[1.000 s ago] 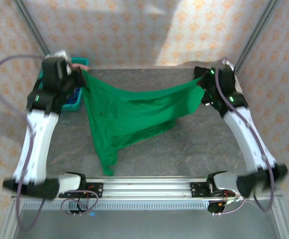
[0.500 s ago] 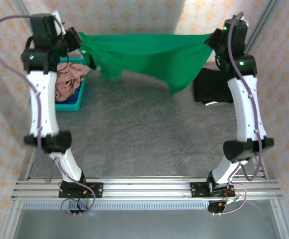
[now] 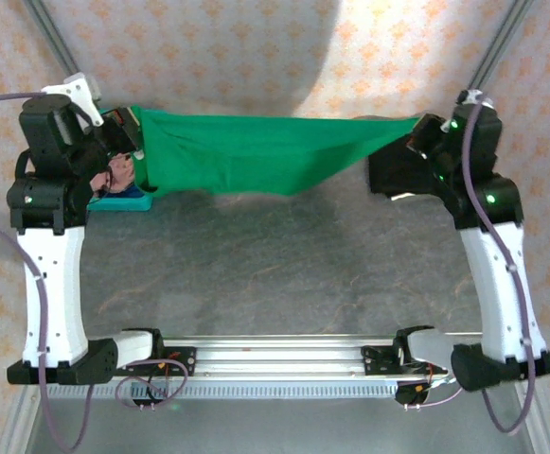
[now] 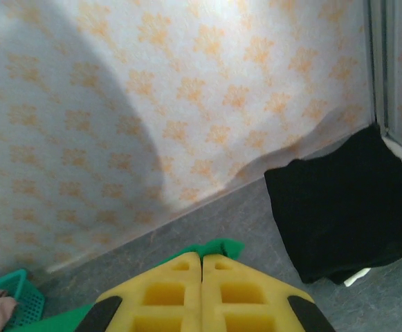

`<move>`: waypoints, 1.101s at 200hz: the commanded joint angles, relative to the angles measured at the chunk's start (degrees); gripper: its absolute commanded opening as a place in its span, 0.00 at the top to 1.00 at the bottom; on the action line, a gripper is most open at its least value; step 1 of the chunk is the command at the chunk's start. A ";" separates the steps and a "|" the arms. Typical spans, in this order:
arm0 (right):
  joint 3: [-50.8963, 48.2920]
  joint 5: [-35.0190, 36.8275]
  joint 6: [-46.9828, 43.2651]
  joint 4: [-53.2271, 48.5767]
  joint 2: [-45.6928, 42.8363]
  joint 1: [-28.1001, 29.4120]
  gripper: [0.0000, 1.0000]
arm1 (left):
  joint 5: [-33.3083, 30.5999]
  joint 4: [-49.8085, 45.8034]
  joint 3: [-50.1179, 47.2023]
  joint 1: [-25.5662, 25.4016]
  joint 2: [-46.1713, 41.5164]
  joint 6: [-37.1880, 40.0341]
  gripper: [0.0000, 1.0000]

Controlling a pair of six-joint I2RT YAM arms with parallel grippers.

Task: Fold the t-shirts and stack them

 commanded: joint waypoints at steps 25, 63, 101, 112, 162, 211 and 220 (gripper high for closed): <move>1.23 3.52 -1.54 -3.59 -5.43 -0.26 1.00 | -7.24 -0.62 -2.14 0.12 -7.52 1.78 1.00; -0.30 3.99 0.35 2.00 9.74 -0.21 1.00 | -7.28 2.52 -5.74 0.12 7.32 -0.99 1.00; 13.82 4.44 -0.12 -0.59 36.37 -0.38 1.00 | -7.72 -3.89 8.85 0.21 35.62 -1.96 0.99; 21.00 3.83 -0.58 -2.73 44.95 -0.51 1.00 | -8.52 -8.23 17.63 0.21 46.18 -1.51 0.84; 55.81 1.43 -1.45 -25.32 71.08 0.41 0.47 | -11.13 -25.46 47.83 -0.03 67.64 1.44 0.19; 9.72 -2.17 -0.20 -3.80 47.78 7.38 0.44 | -12.97 -4.27 1.05 -5.41 40.56 1.12 0.14; 0.04 -2.48 1.41 1.31 42.81 8.89 0.44 | -13.04 -0.27 -7.74 -7.00 34.94 -0.09 0.13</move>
